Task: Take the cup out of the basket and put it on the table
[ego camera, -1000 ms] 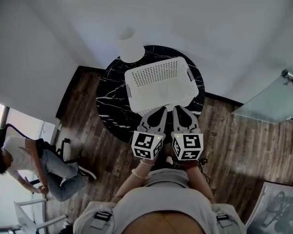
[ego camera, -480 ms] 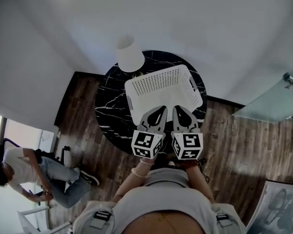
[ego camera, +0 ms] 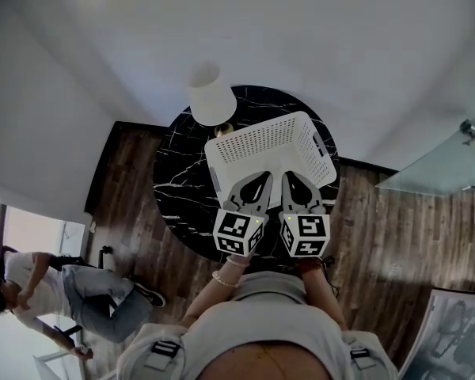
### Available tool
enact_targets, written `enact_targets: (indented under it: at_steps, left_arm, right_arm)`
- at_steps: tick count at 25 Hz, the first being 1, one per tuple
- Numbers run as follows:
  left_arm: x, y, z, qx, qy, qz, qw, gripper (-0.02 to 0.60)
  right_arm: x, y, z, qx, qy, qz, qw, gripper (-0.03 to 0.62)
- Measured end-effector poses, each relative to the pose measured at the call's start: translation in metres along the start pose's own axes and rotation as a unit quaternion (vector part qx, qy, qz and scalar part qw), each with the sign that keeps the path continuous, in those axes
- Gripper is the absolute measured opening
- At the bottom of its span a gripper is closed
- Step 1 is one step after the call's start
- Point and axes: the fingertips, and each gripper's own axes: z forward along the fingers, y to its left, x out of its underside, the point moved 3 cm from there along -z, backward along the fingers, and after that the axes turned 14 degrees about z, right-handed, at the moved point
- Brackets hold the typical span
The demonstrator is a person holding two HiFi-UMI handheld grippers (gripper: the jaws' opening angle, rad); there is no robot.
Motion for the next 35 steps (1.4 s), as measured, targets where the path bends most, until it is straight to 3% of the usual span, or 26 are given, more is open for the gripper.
enact_targets:
  at_steps: [10,19,35]
  left_arm:
    - [0.022,0.02,0.007,0.003,0.025,-0.02,0.9995,0.005]
    - [0.029,0.033,0.019,-0.039,0.039,-0.046,0.9974,0.005]
    - [0.05,0.065,0.016,-0.143,0.063,-0.083,0.9843,0.005]
  right_arm:
    - [0.007,-0.013,0.019,0.028,0.026,-0.007,0.999,0.014]
    - [0.005,-0.023,0.05,-0.009,0.082,-0.036,0.996,0.014]
    - [0.042,-0.044,0.115,-0.091,0.242,-0.089,0.962,0.015]
